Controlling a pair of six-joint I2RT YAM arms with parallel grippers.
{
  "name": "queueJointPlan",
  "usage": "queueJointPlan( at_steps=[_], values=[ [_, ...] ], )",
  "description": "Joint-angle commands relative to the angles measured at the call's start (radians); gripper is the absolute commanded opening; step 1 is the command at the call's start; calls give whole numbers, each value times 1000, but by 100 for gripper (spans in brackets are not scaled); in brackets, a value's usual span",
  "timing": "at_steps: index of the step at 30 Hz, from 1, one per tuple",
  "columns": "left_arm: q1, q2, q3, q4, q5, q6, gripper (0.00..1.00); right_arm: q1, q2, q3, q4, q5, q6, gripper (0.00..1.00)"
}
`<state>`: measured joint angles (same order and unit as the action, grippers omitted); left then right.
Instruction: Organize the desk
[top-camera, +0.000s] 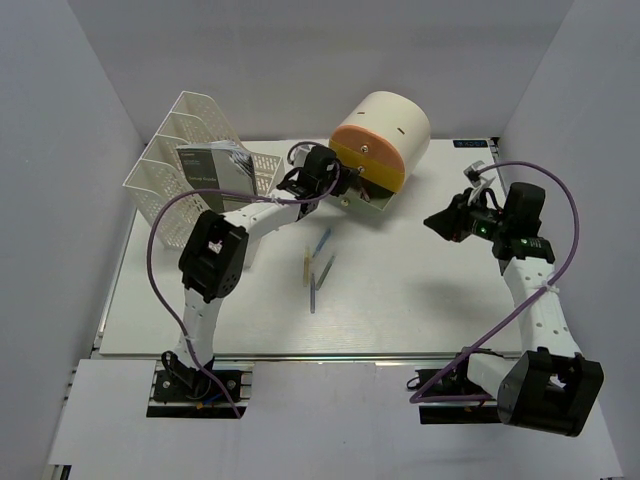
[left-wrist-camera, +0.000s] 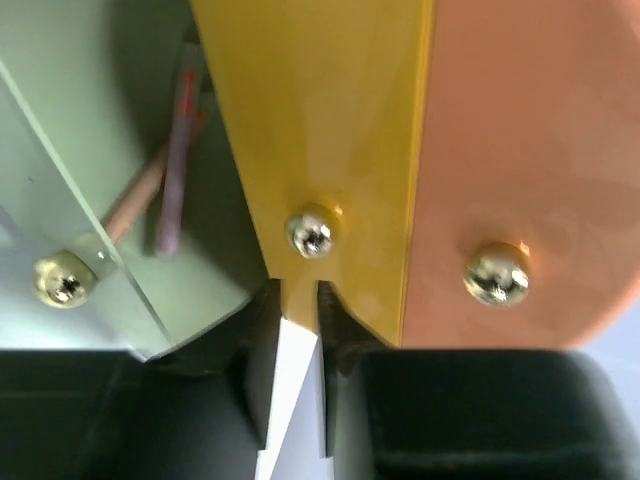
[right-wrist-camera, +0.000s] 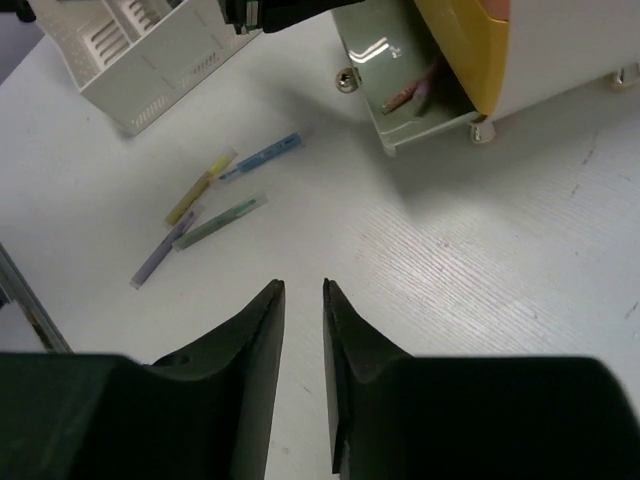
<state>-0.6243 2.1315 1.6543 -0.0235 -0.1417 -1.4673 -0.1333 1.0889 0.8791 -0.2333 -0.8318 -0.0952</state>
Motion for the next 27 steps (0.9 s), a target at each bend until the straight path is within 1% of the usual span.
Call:
queueJointPlan(
  at_steps=[1,2,3,4,5,6,7,8,9,10,11,12,13,14,15,16,17,20,21,22,24,25,27],
  values=[
    [12,-136,-59,74,92,108,25,9,20,-3,-26,-127,-124,29],
    [21,-162,-82,79,140,204,16,24,26,-2,-40,-141,-133,32],
    [31,-230,-114,86,195,261,13,35,26,3,-47,-133,-147,35],
    [31,-273,-192,88,226,312,12,66,25,-2,-43,-116,-152,36],
    [41,-315,-246,95,276,422,12,101,19,-6,-32,-89,-152,37],
    [41,-364,-298,106,306,490,13,131,20,-12,-12,-73,-155,40],
    [55,-463,-344,111,335,552,16,176,23,-15,-8,-60,-158,40],
    [67,-511,-429,96,358,685,21,249,40,-11,-5,-28,-169,41],
    [67,-557,-457,58,350,749,40,274,52,-3,-17,-14,-181,44],
    [78,-641,-482,-25,343,860,49,300,71,9,-32,-1,-201,45],
    [78,-680,-525,-68,335,916,54,323,115,42,-49,22,-256,48],
    [78,-717,-540,-110,282,968,62,398,138,67,-117,23,-312,52],
    [78,-781,-559,-163,263,1058,64,420,166,98,-170,19,-383,54],
    [78,-810,-589,-191,237,1091,65,457,218,156,-214,1,-461,56],
    [78,-838,-606,-211,181,1122,66,492,244,184,-250,-3,-612,57],
    [78,-863,-625,-232,165,1177,67,521,268,214,-344,-9,-702,57],
    [78,-907,-652,-251,102,1200,67,549,322,274,-385,-15,-853,58],
    [78,-978,-703,-253,38,1268,67,604,437,365,-513,36,-1027,61],
    [78,-992,-731,-244,21,1283,67,621,466,421,-543,48,-1142,62],
    [78,-1004,-740,-246,-13,1312,67,659,523,446,-596,69,-1194,62],
    [78,-1035,-754,-262,-51,1332,67,696,569,504,-612,104,-1283,61],
    [78,-1047,-763,-263,-90,1343,67,721,612,520,-618,120,-1310,61],
    [78,-1087,-774,-277,-122,1352,67,745,653,561,-655,151,-1371,59]
  ],
)
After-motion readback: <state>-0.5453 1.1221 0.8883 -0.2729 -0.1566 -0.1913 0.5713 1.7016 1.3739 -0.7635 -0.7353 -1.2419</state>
